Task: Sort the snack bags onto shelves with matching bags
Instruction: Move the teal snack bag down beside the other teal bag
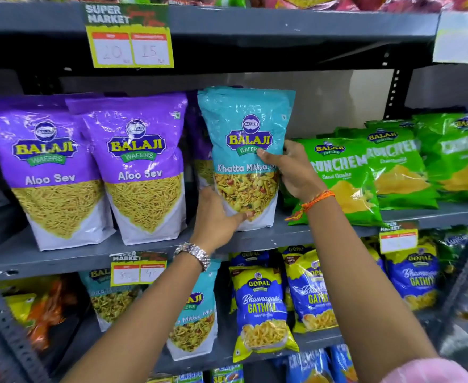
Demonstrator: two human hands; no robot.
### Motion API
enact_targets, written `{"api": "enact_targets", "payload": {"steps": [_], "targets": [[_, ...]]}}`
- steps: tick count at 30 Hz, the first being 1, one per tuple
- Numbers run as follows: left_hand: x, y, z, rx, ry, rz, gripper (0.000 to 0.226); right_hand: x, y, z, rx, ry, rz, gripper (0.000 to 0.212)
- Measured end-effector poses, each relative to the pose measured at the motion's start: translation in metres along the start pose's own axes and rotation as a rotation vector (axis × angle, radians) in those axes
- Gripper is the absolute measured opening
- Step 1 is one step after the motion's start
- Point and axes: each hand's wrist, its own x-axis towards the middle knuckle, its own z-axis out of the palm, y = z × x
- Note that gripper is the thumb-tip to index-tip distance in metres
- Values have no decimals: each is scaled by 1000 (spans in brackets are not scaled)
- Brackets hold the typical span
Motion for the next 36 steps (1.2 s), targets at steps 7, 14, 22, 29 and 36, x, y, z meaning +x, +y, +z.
{"api": "enact_targets", "payload": {"steps": [7, 14, 22, 29, 36], "targets": [[1, -5, -2, -124, -36, 8, 93, -18, -14, -5, -61, 39, -11, 38], [-31, -12, -29, -124, 7, 97, 104, -52, -34, 11, -116, 40, -20, 36], [-108, -47, -98, -178, 37, 78, 104, -123, -46, 74, -130, -53, -58, 29], [-197, -124, -150, -183, -22, -47, 88, -198, 6, 144, -202, -159, -7, 27], [-251, -236, -163, -138, -3, -273, 90, -243, 111, 213, -271, -238, 117, 29]]}}
